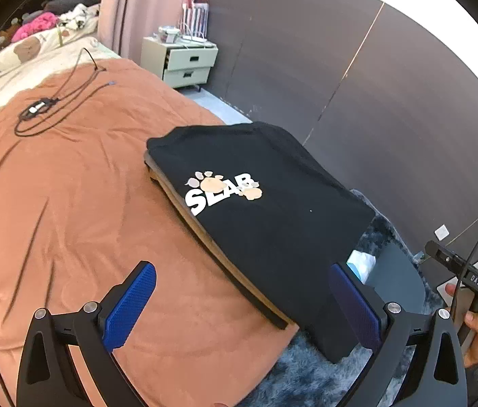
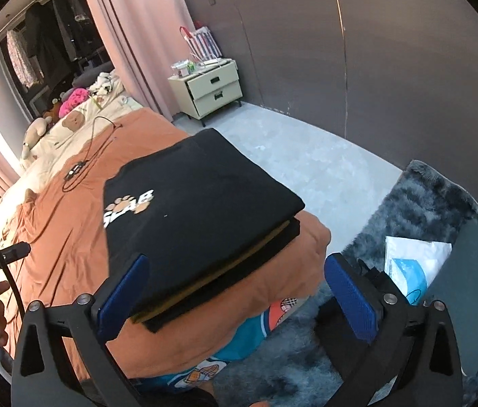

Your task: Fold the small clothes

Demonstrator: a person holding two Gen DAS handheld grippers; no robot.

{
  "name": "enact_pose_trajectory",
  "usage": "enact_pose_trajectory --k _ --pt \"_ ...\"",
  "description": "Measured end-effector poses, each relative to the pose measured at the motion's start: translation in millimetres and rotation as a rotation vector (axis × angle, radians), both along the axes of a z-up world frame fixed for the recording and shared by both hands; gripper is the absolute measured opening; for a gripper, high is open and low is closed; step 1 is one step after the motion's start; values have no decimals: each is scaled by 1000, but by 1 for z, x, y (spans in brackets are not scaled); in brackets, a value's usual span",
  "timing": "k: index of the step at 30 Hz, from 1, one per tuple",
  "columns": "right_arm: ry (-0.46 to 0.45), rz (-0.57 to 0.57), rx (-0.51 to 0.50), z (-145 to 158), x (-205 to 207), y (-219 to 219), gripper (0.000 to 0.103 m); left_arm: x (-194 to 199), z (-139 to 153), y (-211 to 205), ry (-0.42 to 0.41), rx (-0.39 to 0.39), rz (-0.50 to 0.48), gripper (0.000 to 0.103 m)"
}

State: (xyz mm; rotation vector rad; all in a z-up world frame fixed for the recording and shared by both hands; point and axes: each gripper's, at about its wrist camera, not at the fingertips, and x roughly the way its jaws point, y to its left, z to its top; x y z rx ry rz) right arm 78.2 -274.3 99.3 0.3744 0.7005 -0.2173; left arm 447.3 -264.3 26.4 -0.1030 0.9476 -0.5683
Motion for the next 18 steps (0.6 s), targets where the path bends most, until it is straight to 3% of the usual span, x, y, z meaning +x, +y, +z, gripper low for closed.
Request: enact_pose_trajectory --k 18 --pt "-78 94 -46 26 -86 70 103 -115 64 71 -148 0 69 102"
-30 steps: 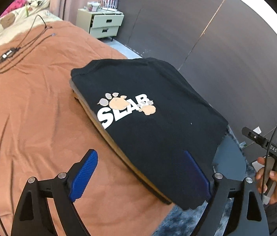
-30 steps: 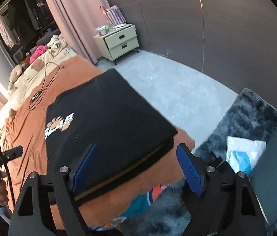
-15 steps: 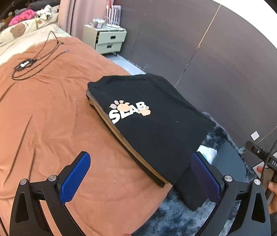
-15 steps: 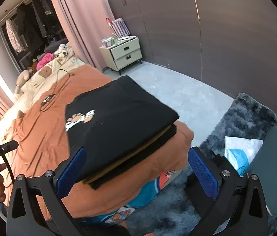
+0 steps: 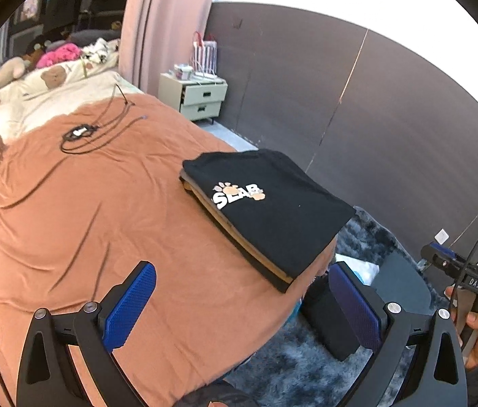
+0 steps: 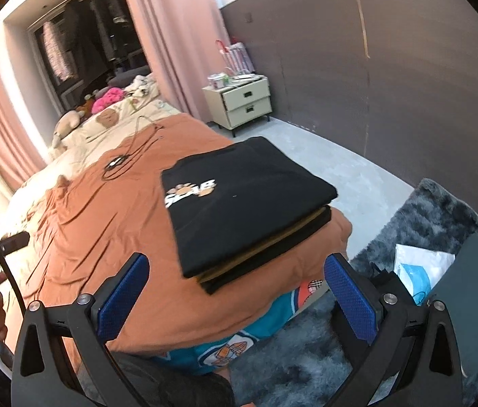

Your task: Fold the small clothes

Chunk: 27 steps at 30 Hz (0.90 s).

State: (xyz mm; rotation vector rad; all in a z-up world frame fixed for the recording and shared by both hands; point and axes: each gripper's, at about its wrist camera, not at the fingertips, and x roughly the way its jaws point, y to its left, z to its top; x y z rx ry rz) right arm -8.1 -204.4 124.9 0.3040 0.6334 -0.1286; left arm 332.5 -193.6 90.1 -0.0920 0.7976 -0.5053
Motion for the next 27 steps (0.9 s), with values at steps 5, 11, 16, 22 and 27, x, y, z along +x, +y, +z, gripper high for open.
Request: enact_pose_trajectory --k 5,11,16,22,27 --pt "-26 46 -20 7 -21 20 103 -36 15 20 -35 -10 25 102" --pt "-42 80 -47 7 -39 31 103 -72 25 48 -51 -24 55 102" --pt "-52 114 -60 7 -56 43 103 -103 27 72 -68 -33 102 102" --pt "-84 188 -64 8 -76 61 103 -140 21 97 -87 3 161 102" --pt "-106 217 -89 4 -86 72 103 -175 15 126 -109 -4 224 102"
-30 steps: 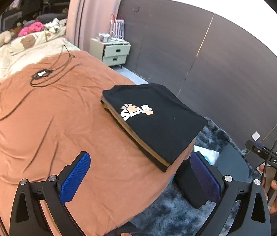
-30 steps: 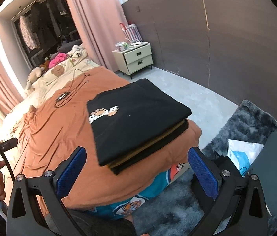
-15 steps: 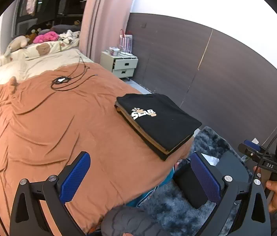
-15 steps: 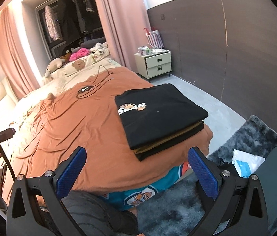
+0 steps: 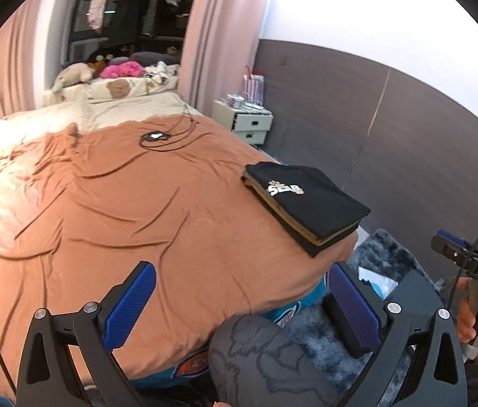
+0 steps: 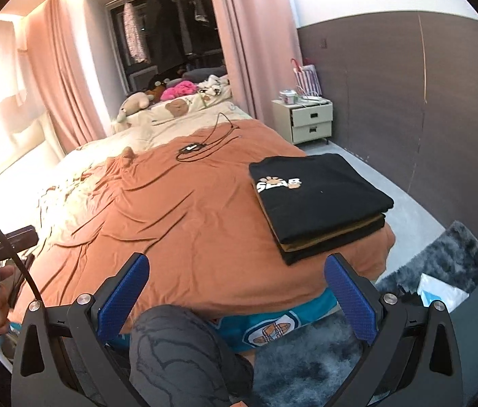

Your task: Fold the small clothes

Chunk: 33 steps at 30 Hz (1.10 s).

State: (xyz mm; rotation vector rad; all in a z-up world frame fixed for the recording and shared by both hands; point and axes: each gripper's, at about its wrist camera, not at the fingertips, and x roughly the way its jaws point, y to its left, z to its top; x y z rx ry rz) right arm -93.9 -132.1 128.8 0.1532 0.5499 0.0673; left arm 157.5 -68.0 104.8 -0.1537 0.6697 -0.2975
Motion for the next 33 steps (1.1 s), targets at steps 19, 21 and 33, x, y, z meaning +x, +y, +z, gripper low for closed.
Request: enact_pose_trajectory --k 19,21,33 --pt "-73 65 -17 -37 -7 31 103 -110 3 82 -77 57 253 102" --pt "-53 93 -2 -42 -6 33 103 -117 1 85 -86 54 285 102" --pt "-40 63 -100 -64 0 50 103 -144 -22 93 -105 57 404 102"
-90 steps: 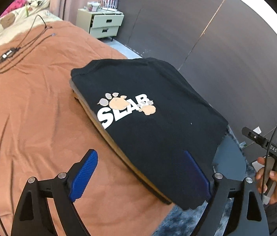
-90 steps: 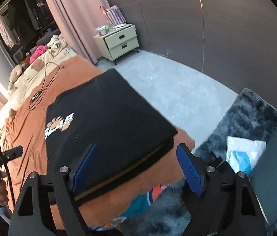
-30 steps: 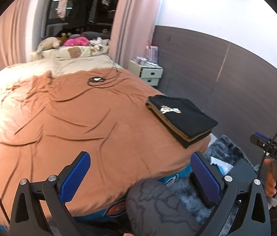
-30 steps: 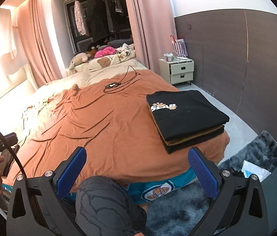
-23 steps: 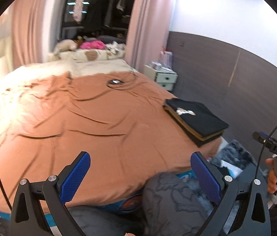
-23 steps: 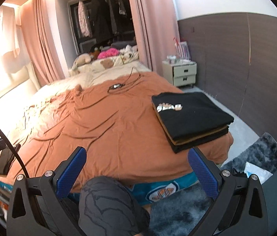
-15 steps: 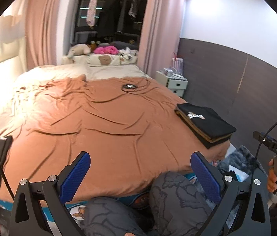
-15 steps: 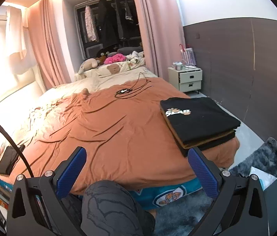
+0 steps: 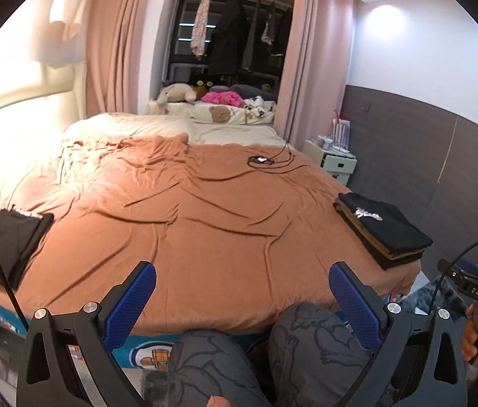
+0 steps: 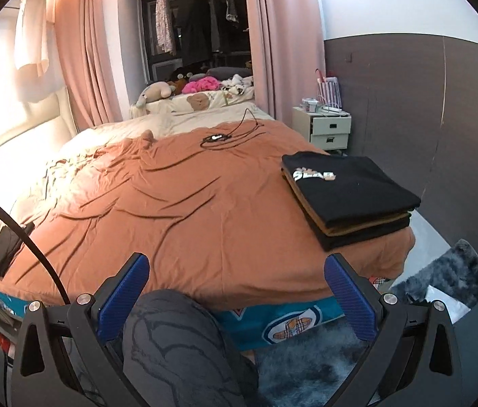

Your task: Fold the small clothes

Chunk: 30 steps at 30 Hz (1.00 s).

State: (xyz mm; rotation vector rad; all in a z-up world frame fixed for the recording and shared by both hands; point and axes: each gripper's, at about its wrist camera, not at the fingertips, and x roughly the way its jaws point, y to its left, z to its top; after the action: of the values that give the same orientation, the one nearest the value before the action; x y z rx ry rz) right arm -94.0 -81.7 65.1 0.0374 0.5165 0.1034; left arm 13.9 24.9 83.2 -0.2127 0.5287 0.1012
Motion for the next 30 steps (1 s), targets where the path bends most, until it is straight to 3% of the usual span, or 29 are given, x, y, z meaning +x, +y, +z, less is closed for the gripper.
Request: enact_pose_trajectory --k 8,30 --pt "29 27 -4 -6 4 17 103 0 -20 -7 12 25 44 102" --pt "-40 -68 -64 -17 -12 23 103 6 -46 -27 30 1 -52 102"
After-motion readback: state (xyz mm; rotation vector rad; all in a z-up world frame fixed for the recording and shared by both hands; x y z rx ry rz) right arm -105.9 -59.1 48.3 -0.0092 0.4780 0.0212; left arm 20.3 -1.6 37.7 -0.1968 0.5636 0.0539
